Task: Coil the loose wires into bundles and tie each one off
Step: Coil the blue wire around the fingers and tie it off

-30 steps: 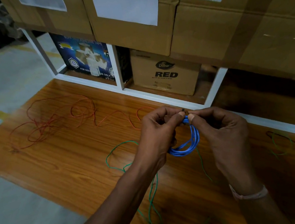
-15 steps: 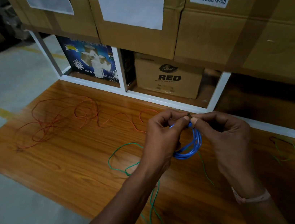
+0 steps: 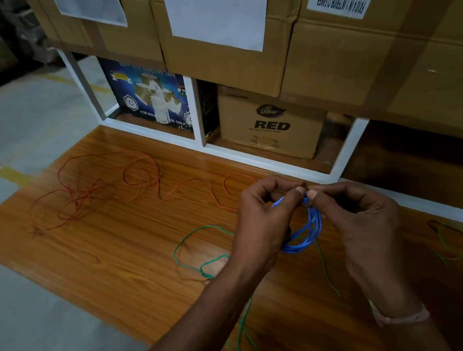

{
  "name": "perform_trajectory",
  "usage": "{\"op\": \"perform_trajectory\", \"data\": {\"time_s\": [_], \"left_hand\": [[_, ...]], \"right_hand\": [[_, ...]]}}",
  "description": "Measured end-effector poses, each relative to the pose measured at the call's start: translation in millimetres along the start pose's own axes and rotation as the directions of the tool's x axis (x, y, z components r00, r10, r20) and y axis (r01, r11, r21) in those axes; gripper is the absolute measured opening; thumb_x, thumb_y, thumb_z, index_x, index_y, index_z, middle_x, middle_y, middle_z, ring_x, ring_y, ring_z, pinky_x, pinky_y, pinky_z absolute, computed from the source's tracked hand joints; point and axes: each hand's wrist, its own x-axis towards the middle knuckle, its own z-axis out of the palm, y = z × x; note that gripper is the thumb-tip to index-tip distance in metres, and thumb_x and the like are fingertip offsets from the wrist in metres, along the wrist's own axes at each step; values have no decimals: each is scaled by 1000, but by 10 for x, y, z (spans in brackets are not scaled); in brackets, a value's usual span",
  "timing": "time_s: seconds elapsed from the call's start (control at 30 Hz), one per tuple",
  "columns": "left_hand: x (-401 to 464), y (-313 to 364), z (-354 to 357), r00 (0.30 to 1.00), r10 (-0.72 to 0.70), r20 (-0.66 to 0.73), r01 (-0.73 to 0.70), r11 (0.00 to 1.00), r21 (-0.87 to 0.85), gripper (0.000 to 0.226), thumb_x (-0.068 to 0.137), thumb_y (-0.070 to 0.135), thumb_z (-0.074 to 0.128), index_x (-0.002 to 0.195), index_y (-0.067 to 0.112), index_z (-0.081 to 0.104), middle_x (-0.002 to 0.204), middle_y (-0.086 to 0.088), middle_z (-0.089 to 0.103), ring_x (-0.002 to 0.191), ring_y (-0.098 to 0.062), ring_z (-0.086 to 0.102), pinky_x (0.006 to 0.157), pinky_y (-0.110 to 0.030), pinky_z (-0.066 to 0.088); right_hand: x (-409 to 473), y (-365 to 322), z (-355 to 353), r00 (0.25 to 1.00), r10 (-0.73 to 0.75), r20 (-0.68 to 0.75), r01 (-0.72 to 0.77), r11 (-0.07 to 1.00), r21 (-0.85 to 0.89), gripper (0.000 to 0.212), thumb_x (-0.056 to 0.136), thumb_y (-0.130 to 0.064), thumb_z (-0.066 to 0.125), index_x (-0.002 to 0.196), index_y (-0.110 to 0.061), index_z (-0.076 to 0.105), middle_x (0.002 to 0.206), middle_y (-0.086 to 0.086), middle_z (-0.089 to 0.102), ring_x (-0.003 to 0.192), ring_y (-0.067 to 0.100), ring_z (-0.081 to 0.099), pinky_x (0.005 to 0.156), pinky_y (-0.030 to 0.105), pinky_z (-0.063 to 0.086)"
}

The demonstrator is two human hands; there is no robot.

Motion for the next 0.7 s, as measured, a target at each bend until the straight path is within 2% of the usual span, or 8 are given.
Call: {"op": "perform_trajectory", "data": {"time_s": [0.1,0.23,0.33,0.53,0.63,0.7], "left_hand": [[-16,6,-7,998,56,-9,-55,996,75,6,98,13,74,93,14,77,70,-3,56,52,-7,49,46,-26,40],[-33,-19,-16,992,125,25,-128,977,168,5,98,15,74,94,13,78,68,12,56,64,-4,54,60,-25,45],[-37,-26,-25,990,128,61,-138,971,196,6,99,16,74,96,15,79,69,16,59,63,-1,55,59,-25,45],[-3,-29,-64,988,111,105,-132,966,224,7,99,19,74,96,18,80,74,8,65,62,-3,54,58,-27,42],[-8,-21,-83,987,107,121,-133,964,232,7,99,19,74,95,17,79,74,3,64,58,-3,52,57,-28,42],[-8,-13,-98,985,110,132,-139,962,235,7,99,18,74,94,16,79,76,-4,65,58,-5,52,56,-28,41]], "right_hand": [[4,-2,-6,1000,6,-4,-5,1000,12,15,86,-4,77,94,-16,78,88,-6,79,84,9,75,74,19,59],[13,-9,-27,1000,20,-13,-20,999,44,14,85,-5,77,93,-17,77,88,-5,79,84,10,75,73,19,59],[19,7,-53,999,53,-7,-53,997,61,14,85,-6,77,96,-15,77,89,-3,79,85,10,75,73,19,59],[122,1,-164,992,72,102,-70,997,-20,15,91,-12,72,103,-18,77,91,-1,78,83,6,72,71,20,57],[216,-30,-224,986,41,161,-19,991,-136,13,92,-18,72,103,-23,78,97,-7,78,95,6,71,82,27,56],[280,-59,-258,976,28,215,13,982,-188,8,91,-21,74,98,-23,79,95,-6,77,94,6,70,83,26,55]]}}
